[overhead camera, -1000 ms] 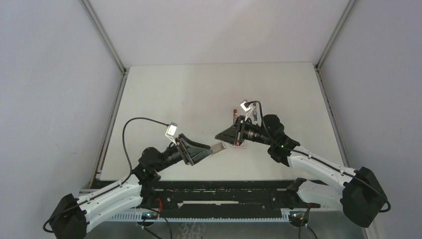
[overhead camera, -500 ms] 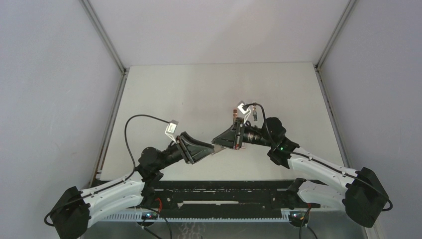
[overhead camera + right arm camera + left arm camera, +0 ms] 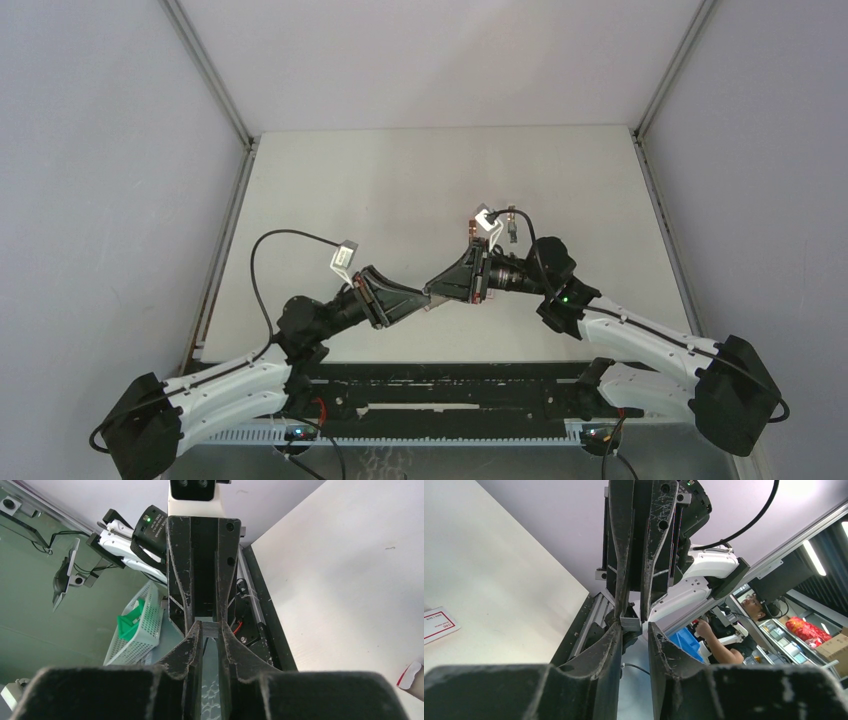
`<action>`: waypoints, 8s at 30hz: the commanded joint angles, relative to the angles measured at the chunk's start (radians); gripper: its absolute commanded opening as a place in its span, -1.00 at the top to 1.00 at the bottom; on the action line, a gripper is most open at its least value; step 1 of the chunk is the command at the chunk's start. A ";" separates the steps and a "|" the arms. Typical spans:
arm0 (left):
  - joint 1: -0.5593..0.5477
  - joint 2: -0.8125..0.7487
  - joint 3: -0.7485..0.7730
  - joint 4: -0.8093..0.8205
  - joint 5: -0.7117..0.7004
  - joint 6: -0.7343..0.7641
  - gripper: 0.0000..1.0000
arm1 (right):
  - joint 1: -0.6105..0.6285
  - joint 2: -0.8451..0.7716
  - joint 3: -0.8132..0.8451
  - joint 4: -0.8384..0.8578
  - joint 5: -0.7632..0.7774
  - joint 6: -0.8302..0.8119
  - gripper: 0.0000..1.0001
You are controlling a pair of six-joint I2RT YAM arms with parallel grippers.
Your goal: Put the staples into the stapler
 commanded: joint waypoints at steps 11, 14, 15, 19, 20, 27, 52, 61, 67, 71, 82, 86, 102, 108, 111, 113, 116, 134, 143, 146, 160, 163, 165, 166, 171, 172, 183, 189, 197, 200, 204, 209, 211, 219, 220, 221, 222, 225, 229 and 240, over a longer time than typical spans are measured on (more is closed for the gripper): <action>-0.004 -0.013 0.056 0.057 -0.021 -0.014 0.61 | 0.020 -0.017 -0.002 0.047 -0.038 0.000 0.78; -0.004 -0.012 0.056 0.057 -0.021 -0.012 0.70 | 0.021 -0.016 -0.002 0.041 -0.040 -0.004 0.78; -0.004 -0.013 0.056 0.057 -0.022 -0.010 0.72 | 0.020 -0.017 -0.002 0.037 -0.039 -0.007 0.78; -0.004 -0.009 0.051 0.052 -0.019 -0.012 0.74 | 0.022 -0.029 -0.003 0.010 -0.017 -0.028 0.57; -0.004 -0.008 0.049 0.044 -0.018 -0.012 0.75 | 0.022 -0.038 -0.007 0.010 -0.007 -0.032 0.46; -0.004 -0.018 0.020 -0.034 -0.009 -0.002 0.83 | -0.001 -0.119 -0.017 -0.046 0.080 -0.094 -0.09; -0.267 0.627 0.633 -1.140 -0.393 0.339 0.86 | -0.117 -0.547 -0.108 -0.722 0.644 -0.361 -0.06; -0.315 0.869 0.856 -1.375 -0.480 0.365 0.87 | -0.118 -0.585 -0.131 -0.734 0.638 -0.396 -0.05; -0.335 0.959 0.934 -1.436 -0.509 0.372 0.82 | -0.119 -0.588 -0.139 -0.729 0.621 -0.409 -0.05; -0.340 1.002 0.963 -1.464 -0.516 0.372 0.76 | -0.119 -0.590 -0.149 -0.722 0.619 -0.406 -0.05; -0.341 1.019 0.968 -1.462 -0.503 0.430 0.11 | -0.121 -0.606 -0.161 -0.724 0.625 -0.391 -0.05; -0.340 1.003 0.935 -1.410 -0.470 0.424 0.07 | -0.122 -0.604 -0.160 -0.726 0.628 -0.384 -0.05; -0.349 0.882 0.770 -1.204 -0.396 0.321 -0.05 | -0.123 -0.594 -0.150 -0.787 0.717 -0.305 -0.05; -0.344 0.836 0.733 -1.185 -0.420 0.325 -0.18 | -0.123 -0.576 -0.145 -0.873 0.765 -0.228 -0.05; -0.343 0.833 0.710 -1.137 -0.377 0.320 -0.19 | -0.122 -0.573 -0.149 -0.883 0.771 -0.207 -0.05; -0.343 0.839 0.706 -1.119 -0.354 0.321 -0.19 | -0.120 -0.573 -0.151 -0.886 0.773 -0.197 -0.05; -0.344 0.849 0.702 -1.088 -0.323 0.319 -0.19 | -0.117 -0.574 -0.150 -0.887 0.771 -0.189 -0.05; -0.360 0.835 0.671 -1.085 -0.343 0.287 -0.18 | -0.116 -0.553 -0.149 -0.859 0.777 -0.172 -0.04; -0.366 0.833 0.678 -1.082 -0.377 0.295 -0.19 | -0.116 -0.538 -0.150 -0.855 0.782 -0.173 -0.04; -0.365 0.841 0.693 -1.083 -0.420 0.311 -0.19 | -0.116 -0.538 -0.150 -0.859 0.783 -0.175 -0.04; -0.366 0.910 0.709 -1.049 -0.357 0.315 -0.18 | -0.117 -0.540 -0.150 -0.859 0.786 -0.176 -0.04; -0.373 0.910 0.709 -1.048 -0.344 0.309 -0.18 | -0.117 -0.539 -0.149 -0.857 0.784 -0.176 -0.04; -0.379 0.911 0.712 -1.048 -0.337 0.304 -0.18 | -0.117 -0.536 -0.150 -0.856 0.784 -0.176 -0.04; -0.382 0.914 0.713 -1.048 -0.334 0.302 -0.18 | -0.117 -0.535 -0.149 -0.855 0.785 -0.176 -0.04; -0.396 0.926 0.725 -1.043 -0.325 0.294 -0.17 | -0.117 -0.534 -0.151 -0.850 0.786 -0.176 -0.04; -0.399 0.929 0.726 -1.036 -0.323 0.294 -0.17 | -0.117 -0.534 -0.150 -0.851 0.789 -0.175 -0.04; -0.394 0.711 0.637 -0.948 -0.515 0.384 -0.31 | -0.124 -0.550 -0.149 -0.898 0.828 -0.208 -0.15; -0.304 0.469 0.511 -0.939 -0.566 0.520 -0.48 | -0.133 -0.537 -0.144 -0.938 0.744 -0.240 -0.17; 0.066 0.181 0.199 -0.673 -0.439 0.580 -0.49 | 0.018 -0.337 -0.122 -0.928 0.726 -0.267 -0.15; 0.192 0.067 0.115 -0.643 -0.389 0.562 -0.54 | 0.118 -0.208 -0.069 -0.952 0.801 -0.258 -0.15; 0.311 -0.038 0.070 -0.701 -0.360 0.572 -0.60 | 0.190 -0.018 0.006 -0.998 0.848 -0.240 -0.17; 0.364 -0.072 0.056 -0.757 -0.384 0.587 -0.60 | 0.242 0.162 0.092 -1.016 0.869 -0.240 -0.19; 0.367 -0.077 0.060 -0.766 -0.385 0.595 -0.60 | 0.261 0.224 0.132 -1.033 0.895 -0.244 -0.18; 0.367 -0.078 0.069 -0.795 -0.410 0.606 -0.60 | 0.279 0.411 0.268 -1.052 0.904 -0.216 -0.05; 0.367 -0.076 0.069 -0.796 -0.411 0.607 -0.60 | 0.279 0.429 0.282 -1.060 0.906 -0.202 -0.02; 0.367 -0.075 0.070 -0.798 -0.412 0.607 -0.60 | 0.279 0.447 0.295 -1.071 0.908 -0.185 0.00; 0.367 -0.073 0.071 -0.801 -0.413 0.608 -0.60 | 0.279 0.462 0.306 -1.079 0.909 -0.173 0.03; 0.367 -0.068 0.073 -0.803 -0.416 0.608 -0.60 | 0.279 0.494 0.322 -1.088 0.905 -0.145 0.10; 0.367 -0.060 0.075 -0.803 -0.413 0.607 -0.60 | 0.285 0.518 0.333 -1.093 0.893 -0.124 0.16; 0.366 -0.050 0.078 -0.803 -0.408 0.605 -0.60 | 0.286 0.539 0.337 -1.097 0.901 -0.107 0.37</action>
